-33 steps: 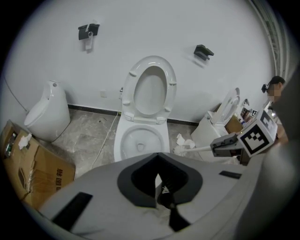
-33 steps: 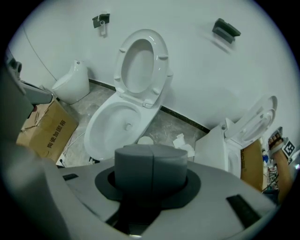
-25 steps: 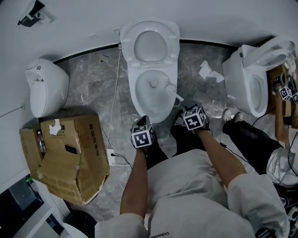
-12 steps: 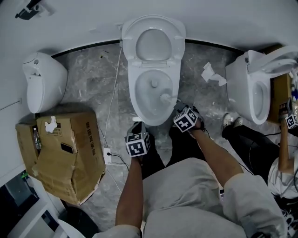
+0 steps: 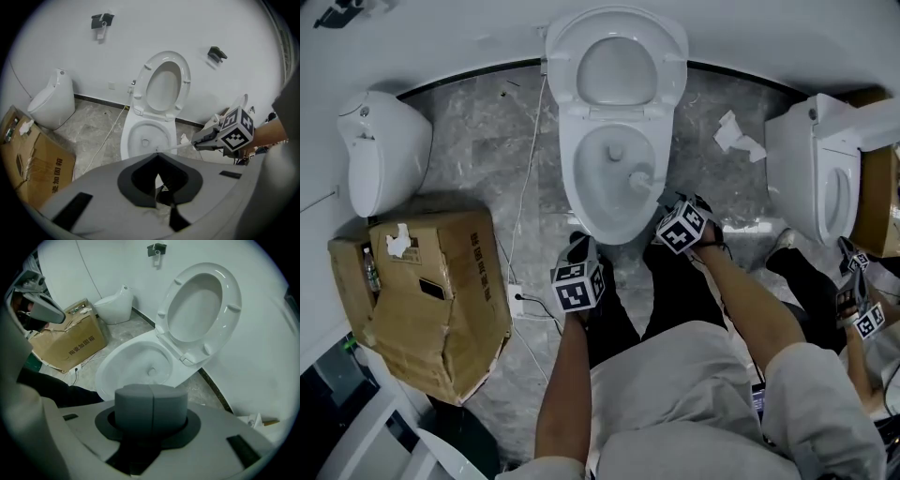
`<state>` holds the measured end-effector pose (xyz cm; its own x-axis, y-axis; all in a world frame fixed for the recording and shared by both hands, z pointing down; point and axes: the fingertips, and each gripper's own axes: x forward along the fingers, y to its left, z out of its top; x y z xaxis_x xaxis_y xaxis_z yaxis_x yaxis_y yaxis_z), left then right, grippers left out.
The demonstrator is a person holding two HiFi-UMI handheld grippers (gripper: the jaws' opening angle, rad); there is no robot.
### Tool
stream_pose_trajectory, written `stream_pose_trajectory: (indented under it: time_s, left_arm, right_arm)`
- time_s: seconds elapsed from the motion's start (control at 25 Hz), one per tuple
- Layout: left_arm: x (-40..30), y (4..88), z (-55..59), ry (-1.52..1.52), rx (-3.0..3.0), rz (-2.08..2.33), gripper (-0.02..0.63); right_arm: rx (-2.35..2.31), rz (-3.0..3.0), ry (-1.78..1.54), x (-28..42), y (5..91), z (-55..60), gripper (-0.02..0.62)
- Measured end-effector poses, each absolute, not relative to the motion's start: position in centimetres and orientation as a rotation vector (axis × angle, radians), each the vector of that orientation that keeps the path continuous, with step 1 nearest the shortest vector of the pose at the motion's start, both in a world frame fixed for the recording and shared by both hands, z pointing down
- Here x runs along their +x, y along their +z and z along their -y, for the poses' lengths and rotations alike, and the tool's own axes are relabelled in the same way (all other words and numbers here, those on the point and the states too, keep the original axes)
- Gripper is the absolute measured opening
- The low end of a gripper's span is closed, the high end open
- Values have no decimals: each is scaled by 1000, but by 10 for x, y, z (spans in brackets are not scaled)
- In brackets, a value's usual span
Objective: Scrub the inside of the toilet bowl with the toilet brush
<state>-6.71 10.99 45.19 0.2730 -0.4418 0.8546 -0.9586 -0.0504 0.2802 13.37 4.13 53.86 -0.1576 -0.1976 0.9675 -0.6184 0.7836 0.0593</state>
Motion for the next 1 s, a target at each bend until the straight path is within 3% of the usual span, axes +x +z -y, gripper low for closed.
stream_pose_trajectory:
  time_s: [1.0]
  left_arm:
    - [-66,444,-98,681,1695,1252,23]
  right_arm:
    - [333,1598,351,131,547,-88,178]
